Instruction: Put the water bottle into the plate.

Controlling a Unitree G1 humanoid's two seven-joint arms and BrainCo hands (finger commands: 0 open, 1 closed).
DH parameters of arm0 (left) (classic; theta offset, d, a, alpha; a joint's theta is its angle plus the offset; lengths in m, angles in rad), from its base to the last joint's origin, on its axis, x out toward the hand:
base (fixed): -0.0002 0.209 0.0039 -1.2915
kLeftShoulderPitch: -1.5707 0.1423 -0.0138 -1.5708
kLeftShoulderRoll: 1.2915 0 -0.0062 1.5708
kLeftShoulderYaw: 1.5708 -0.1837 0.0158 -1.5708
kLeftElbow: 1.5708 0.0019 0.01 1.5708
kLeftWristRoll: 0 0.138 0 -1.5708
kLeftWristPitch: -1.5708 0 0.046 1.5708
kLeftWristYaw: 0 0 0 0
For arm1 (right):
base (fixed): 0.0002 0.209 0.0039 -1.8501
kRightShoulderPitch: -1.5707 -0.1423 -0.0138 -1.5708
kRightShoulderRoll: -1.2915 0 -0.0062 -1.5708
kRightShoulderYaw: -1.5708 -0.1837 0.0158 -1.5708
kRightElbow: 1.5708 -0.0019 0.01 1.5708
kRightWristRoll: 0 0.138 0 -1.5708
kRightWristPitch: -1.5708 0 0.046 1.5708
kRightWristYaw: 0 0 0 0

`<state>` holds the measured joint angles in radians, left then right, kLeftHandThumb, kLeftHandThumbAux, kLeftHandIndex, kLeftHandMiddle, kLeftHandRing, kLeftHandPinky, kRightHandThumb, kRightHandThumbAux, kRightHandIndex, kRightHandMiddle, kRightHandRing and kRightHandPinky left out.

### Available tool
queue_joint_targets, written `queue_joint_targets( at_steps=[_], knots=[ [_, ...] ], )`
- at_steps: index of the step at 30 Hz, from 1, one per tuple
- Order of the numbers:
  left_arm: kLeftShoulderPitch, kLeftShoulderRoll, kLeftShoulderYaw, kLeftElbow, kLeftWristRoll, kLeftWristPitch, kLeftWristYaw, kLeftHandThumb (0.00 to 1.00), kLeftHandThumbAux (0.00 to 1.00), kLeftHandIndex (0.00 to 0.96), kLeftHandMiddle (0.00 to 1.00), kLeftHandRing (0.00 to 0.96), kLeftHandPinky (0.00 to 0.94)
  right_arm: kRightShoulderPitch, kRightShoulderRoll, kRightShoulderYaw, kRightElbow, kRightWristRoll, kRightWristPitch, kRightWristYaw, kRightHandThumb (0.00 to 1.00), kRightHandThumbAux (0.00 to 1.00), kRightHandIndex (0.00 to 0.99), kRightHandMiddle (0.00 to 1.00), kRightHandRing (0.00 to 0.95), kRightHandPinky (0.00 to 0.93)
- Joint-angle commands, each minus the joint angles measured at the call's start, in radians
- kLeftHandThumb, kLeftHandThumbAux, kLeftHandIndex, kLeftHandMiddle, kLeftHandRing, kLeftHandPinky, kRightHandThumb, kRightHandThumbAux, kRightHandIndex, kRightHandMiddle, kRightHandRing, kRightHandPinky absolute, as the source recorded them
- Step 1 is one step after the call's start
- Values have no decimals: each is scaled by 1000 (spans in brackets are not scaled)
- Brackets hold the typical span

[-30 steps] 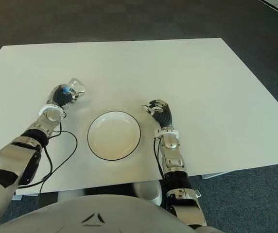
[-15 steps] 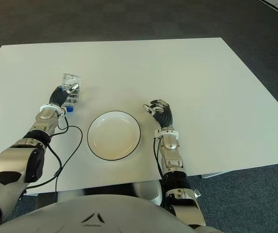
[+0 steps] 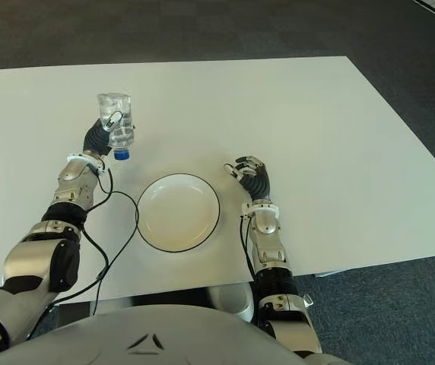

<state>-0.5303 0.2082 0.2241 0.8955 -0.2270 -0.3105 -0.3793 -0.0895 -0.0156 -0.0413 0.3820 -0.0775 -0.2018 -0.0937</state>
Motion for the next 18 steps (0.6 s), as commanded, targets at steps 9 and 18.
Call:
queue_joint_targets(
  at_steps=[9, 18],
  knots=[
    [74, -20, -48, -224, 54, -112, 7, 852, 668, 400, 541, 869, 844, -3, -1, 0, 17, 7, 2, 3, 844, 686, 414, 596, 870, 866],
    [155, -32, -147, -479, 325, -204, 209, 852, 669, 398, 533, 874, 801, 3, -3, 5, 9, 10, -10, 20, 844, 687, 415, 603, 865, 860]
  ],
)
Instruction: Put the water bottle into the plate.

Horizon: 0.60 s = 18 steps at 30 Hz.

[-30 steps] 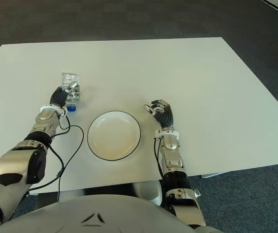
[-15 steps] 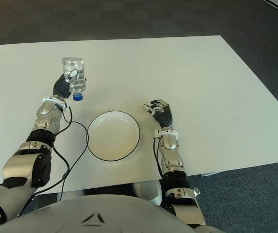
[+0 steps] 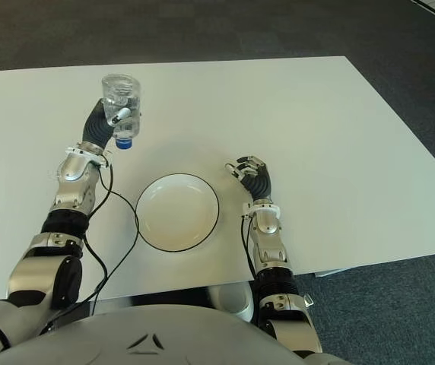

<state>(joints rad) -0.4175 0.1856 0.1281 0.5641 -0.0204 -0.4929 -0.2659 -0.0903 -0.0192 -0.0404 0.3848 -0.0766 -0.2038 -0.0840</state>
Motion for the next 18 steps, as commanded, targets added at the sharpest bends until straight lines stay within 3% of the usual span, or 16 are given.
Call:
queue_joint_targets(
  at_steps=[1, 3, 5, 8, 18],
  knots=[
    [56, -13, -63, -184, 152, -14, 118, 852, 669, 398, 533, 874, 799, 4, 0, 4, 7, 8, -10, 11, 844, 687, 415, 603, 865, 860],
    [78, -12, -85, -239, 212, -2, 154, 852, 670, 397, 532, 876, 810, 3, -1, 3, 8, 7, -12, 10, 845, 684, 432, 547, 865, 860],
    [92, -3, -105, -274, 268, 4, 185, 852, 670, 397, 531, 876, 817, 3, -1, 3, 9, 5, -13, 9, 845, 685, 425, 576, 864, 860],
    [100, 8, -136, -310, 344, 1, 224, 852, 670, 397, 530, 878, 821, 3, -2, 3, 8, 2, -13, 7, 845, 682, 441, 517, 865, 860],
    [91, 102, -232, -335, 594, -82, 335, 851, 670, 396, 531, 879, 820, 5, -2, 3, -1, 6, 6, 10, 846, 680, 449, 489, 862, 856]
  ],
)
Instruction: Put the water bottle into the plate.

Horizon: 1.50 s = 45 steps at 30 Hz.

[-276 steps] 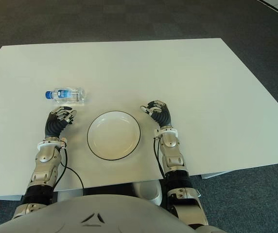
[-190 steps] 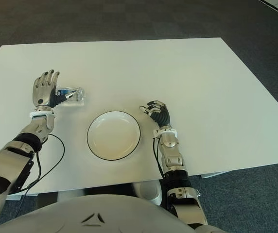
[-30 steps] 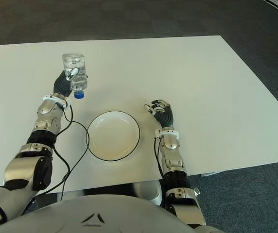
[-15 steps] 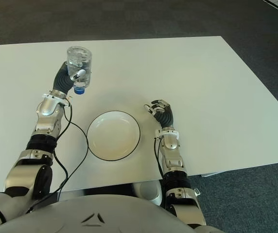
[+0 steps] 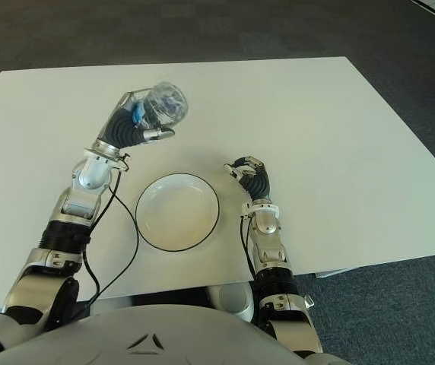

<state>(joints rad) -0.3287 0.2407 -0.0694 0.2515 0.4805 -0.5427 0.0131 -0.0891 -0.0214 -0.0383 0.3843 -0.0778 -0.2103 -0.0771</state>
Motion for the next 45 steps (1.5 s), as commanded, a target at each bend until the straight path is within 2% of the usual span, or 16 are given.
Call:
queue_joint_targets(
  at_steps=[1, 5, 6, 8, 12, 16, 19, 25, 32, 45],
  knots=[
    [6, 57, -45, -30, 130, -34, 75, 851, 670, 396, 532, 879, 821, 4, 0, 1, -1, 8, 13, 4, 846, 680, 449, 489, 862, 856],
    [17, 85, -79, -52, 243, -27, 149, 851, 669, 397, 535, 878, 823, 5, 1, 1, -3, 9, 13, 5, 846, 680, 449, 489, 861, 856],
    [18, 89, -85, -55, 261, -24, 165, 851, 669, 397, 536, 878, 828, 5, 1, 2, -3, 8, 13, 5, 846, 682, 439, 532, 860, 855],
    [23, 103, -115, -74, 373, 0, 249, 851, 669, 398, 539, 878, 837, 5, 1, 3, -4, 7, 14, 5, 845, 685, 427, 577, 859, 854],
    [13, 125, -192, -66, 577, 46, 445, 852, 668, 399, 542, 876, 854, 6, 0, 3, -5, 6, 16, 6, 845, 686, 418, 595, 854, 850],
    [-8, 138, -255, -33, 682, 77, 575, 852, 668, 400, 545, 876, 871, 7, 0, 3, -7, 6, 15, 6, 844, 686, 414, 595, 852, 850],
    [-14, 146, -286, -19, 715, 97, 620, 851, 668, 399, 546, 875, 875, 8, 0, 3, -8, 6, 16, 5, 844, 686, 415, 599, 854, 853],
    [0, 158, -352, 10, 738, 120, 658, 851, 669, 398, 547, 872, 877, 10, 2, 3, -17, 9, 23, 7, 844, 686, 415, 601, 854, 851],
    [37, 163, -408, 17, 721, 145, 623, 850, 670, 397, 546, 868, 877, 11, 1, 4, -18, 9, 27, 10, 843, 686, 412, 594, 850, 844],
    [86, 155, -457, 28, 676, 159, 587, 850, 670, 395, 543, 863, 868, 9, -4, 5, -8, 9, 14, 17, 843, 686, 410, 585, 855, 848]
  ],
)
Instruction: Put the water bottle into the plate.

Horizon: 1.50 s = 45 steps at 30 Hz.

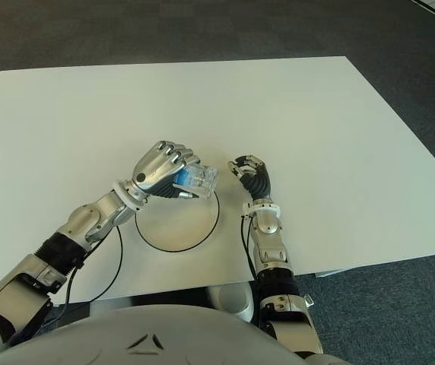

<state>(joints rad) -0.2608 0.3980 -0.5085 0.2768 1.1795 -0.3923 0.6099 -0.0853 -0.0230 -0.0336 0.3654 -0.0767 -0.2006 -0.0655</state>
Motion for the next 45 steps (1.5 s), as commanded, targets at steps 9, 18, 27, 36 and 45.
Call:
queue_joint_targets(
  at_steps=[9, 18, 27, 36, 45],
  knots=[
    [55, 12, -50, 2, -69, -13, -76, 851, 670, 396, 542, 866, 876, 8, 4, -4, -1, 7, 23, -4, 843, 687, 412, 595, 856, 852],
    [95, 40, -57, -42, -82, -1, -149, 852, 669, 398, 543, 874, 886, 8, 1, -5, -6, 12, 30, 2, 845, 686, 417, 604, 860, 857],
    [150, 63, -33, -124, -154, 29, -298, 852, 664, 416, 570, 830, 816, 7, 3, -10, -10, 16, 41, 5, 846, 683, 433, 547, 861, 859],
    [180, 82, -3, -172, -234, 17, -375, 844, 664, 419, 592, 733, 730, 5, -3, -10, -1, 14, 17, 15, 844, 687, 414, 597, 860, 855],
    [164, 100, 7, -121, -281, -62, -364, 552, 680, 400, 464, 473, 456, 2, -5, -12, 2, 9, 24, 11, 843, 687, 411, 595, 861, 856]
  ],
)
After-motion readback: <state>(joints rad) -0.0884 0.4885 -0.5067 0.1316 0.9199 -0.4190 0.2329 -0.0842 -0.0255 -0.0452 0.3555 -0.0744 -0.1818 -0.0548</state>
